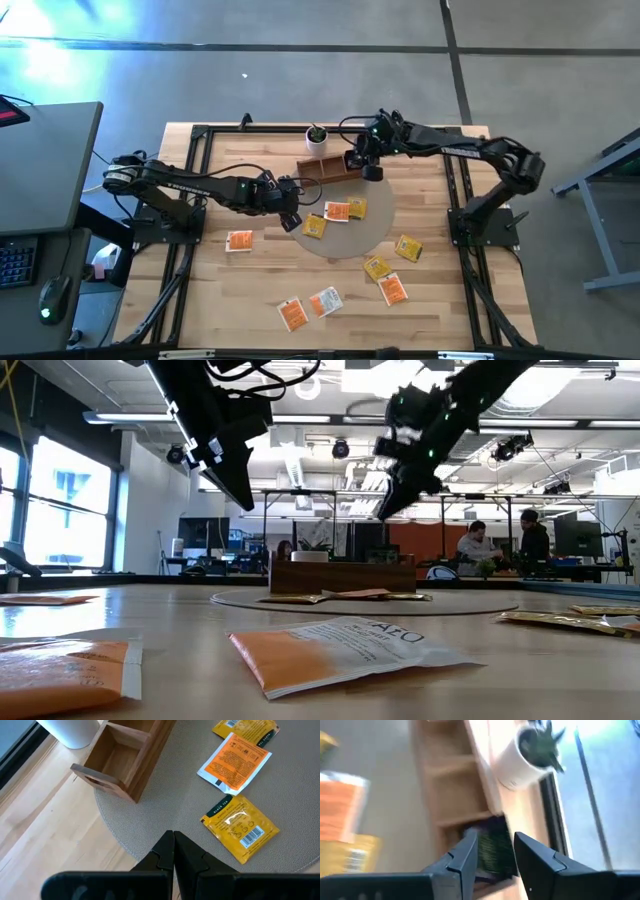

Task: Pick & Place Tea
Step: Put the orange tea bag into the middle section of the wooden organizer

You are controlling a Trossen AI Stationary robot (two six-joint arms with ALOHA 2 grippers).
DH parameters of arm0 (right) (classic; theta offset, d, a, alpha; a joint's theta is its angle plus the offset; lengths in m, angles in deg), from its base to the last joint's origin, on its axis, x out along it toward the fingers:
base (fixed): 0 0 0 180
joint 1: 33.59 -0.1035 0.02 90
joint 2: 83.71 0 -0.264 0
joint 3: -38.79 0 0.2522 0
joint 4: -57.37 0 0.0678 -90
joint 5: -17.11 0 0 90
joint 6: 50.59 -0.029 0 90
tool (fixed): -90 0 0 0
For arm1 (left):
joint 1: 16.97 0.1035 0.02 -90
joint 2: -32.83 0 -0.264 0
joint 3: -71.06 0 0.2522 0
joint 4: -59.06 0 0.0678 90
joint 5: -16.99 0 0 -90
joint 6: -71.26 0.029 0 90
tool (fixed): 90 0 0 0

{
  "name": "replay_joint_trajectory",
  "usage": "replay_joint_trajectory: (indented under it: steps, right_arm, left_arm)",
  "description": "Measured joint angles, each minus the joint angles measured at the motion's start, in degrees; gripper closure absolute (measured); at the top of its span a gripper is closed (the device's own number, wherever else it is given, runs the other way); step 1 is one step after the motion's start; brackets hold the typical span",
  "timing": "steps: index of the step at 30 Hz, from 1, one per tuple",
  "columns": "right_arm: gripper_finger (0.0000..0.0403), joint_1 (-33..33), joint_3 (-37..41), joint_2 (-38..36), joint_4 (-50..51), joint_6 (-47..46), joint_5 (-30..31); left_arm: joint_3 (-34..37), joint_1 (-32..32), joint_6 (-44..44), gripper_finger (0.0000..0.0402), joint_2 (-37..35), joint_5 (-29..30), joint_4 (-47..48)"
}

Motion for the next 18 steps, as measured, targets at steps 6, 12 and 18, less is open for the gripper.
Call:
replay_joint_trajectory:
  steps: [6,12,18]
  right_arm:
    - [0.0273,-10.72,-0.04,-3.97,5.62,-8.07,-2.79]
    - [0.0272,-22.49,6.34,-3.58,2.36,-9.69,-0.14]
    - [0.0272,-29.91,16.95,-3.55,-18.01,-8.10,7.68]
  left_arm:
    - [0.00,0.00,1.62,0.0402,0.00,-1.07,-0.44]
    - [0.00,-0.02,1.63,0.0402,0.00,-3.01,-0.93]
    - [0.00,-0.02,1.90,0.0402,0.00,-3.48,-3.08]
